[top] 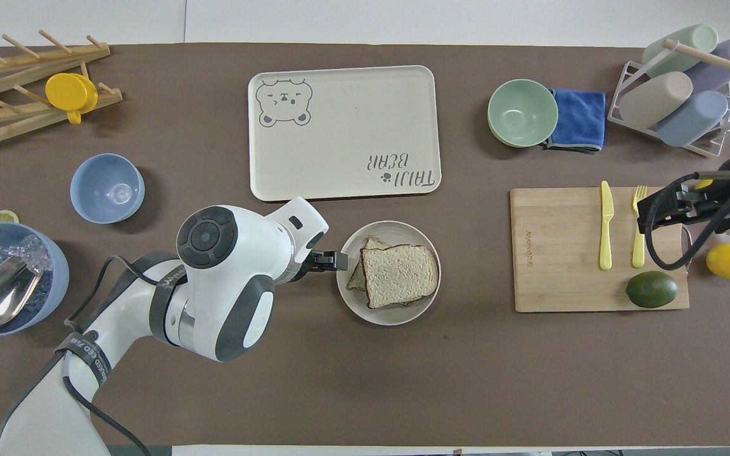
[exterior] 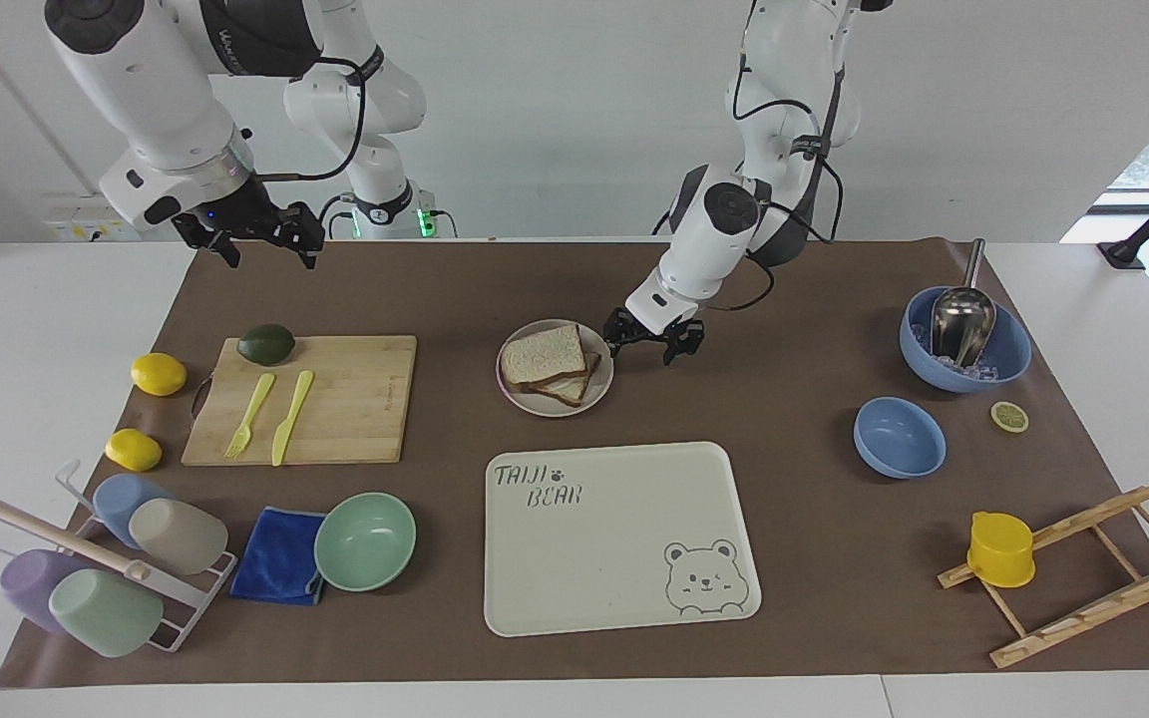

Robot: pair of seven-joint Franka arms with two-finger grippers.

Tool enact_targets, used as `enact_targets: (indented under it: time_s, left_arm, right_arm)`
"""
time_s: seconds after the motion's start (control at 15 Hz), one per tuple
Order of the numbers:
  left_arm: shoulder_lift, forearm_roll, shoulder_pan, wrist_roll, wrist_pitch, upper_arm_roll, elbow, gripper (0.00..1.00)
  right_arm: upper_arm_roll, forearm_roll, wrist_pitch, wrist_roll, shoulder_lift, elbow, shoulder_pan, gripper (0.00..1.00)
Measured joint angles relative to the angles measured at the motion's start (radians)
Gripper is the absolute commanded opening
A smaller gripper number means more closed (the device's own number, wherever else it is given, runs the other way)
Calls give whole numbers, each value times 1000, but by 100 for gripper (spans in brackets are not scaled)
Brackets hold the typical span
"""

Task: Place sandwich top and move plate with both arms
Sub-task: 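Grasp the rim of the white plate with the left gripper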

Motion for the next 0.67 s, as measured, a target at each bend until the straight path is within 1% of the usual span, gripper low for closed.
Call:
enact_targets:
  time_s: [0.07,0.2,0.27,0.4,0.67]
  left_arm:
    - [13,-2,-9,-3,19,0,-1,95]
    - [37,-5,-22,-14,48,0,-1,85]
    - [42,-7,-26,-18,51,0,-1,82]
    - [53,-9,-34,-32,52,0,-1,78]
    - [62,-9,-53,-56,65,0,-1,75]
  right_arm:
    - [-1,0,0,0,0,0,0,100]
    - [-6,6,0,0,0,1,0,100]
    - [-16,19,1,0,0,1,2,100]
    - [-66,43,1,0,0,2,4,100]
    - [-84,42,1,0,0,29,5,100]
